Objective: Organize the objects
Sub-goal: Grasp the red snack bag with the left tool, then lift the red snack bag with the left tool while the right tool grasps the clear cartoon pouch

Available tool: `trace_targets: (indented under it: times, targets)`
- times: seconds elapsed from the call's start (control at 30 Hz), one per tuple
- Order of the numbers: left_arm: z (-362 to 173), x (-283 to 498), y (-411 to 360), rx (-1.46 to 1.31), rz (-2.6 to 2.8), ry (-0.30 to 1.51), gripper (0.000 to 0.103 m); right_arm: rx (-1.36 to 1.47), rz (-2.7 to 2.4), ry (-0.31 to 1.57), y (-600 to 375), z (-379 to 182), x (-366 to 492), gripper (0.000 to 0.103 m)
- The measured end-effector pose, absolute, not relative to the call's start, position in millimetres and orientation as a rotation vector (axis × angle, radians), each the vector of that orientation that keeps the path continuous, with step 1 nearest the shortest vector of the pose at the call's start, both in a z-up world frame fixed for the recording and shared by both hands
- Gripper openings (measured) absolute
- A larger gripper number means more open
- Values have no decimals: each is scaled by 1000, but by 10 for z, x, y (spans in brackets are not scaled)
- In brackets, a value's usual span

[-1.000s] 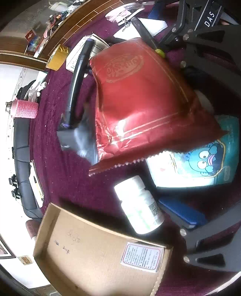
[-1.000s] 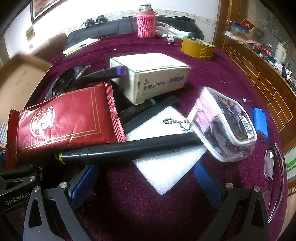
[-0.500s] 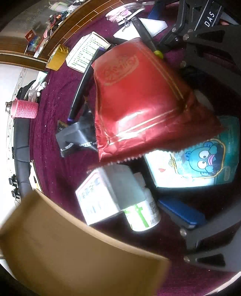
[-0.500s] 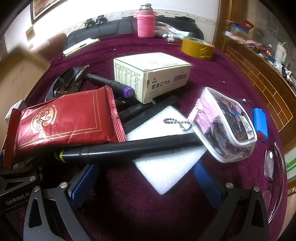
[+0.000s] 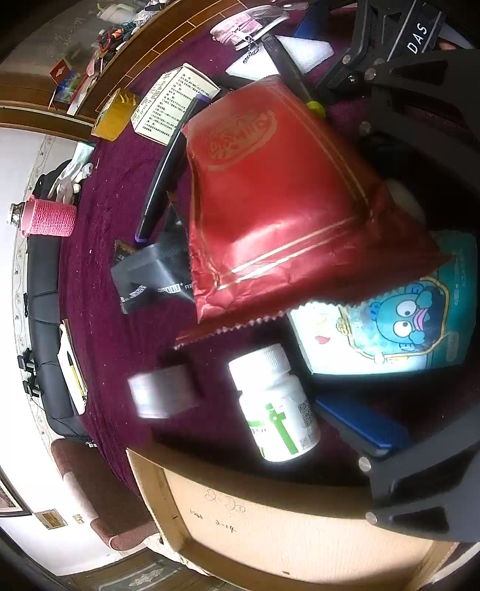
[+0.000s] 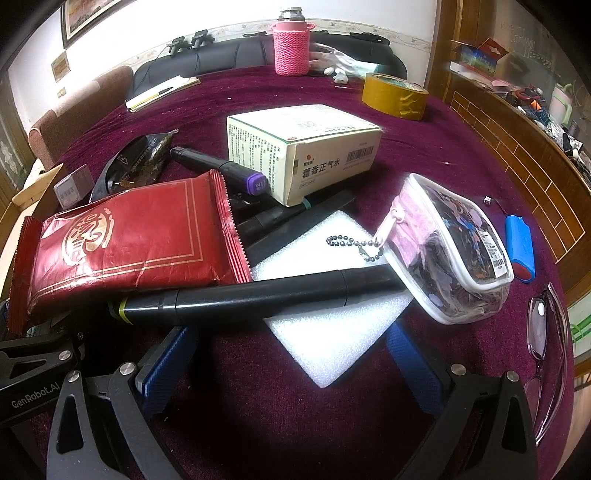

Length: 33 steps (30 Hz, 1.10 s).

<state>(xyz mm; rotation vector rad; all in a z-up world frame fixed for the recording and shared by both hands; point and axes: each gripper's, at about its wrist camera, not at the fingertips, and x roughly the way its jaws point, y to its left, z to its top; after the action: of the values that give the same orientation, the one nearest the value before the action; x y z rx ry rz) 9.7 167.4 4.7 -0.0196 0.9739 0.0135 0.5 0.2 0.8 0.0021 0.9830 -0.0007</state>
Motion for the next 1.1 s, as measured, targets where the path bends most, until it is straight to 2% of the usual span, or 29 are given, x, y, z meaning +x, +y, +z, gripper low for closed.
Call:
trace_targets:
  times: [0.2, 0.37, 0.7, 0.83, 0.93, 1.1]
  targets:
    - [48, 96, 1675, -20, 14, 974, 103, -9, 14, 990, 0, 6, 8, 103]
    - [49, 95, 1676, -20, 14, 974, 103, -30, 63, 1098, -31, 24, 85, 103]
    - [53, 96, 1668, -20, 14, 974, 103, -74, 125, 1111, -63, 2, -160, 103]
    - [57, 86, 1650, -19, 15, 974, 103, -102, 177, 1180, -115, 19, -179, 103]
    - [44, 90, 1714, -5, -12, 993, 103, 6, 219, 1244, -272, 96, -223, 103]
    - [60, 57, 1736, 40, -96, 1036, 103, 377, 176, 1213, -926, 470, -213, 103]
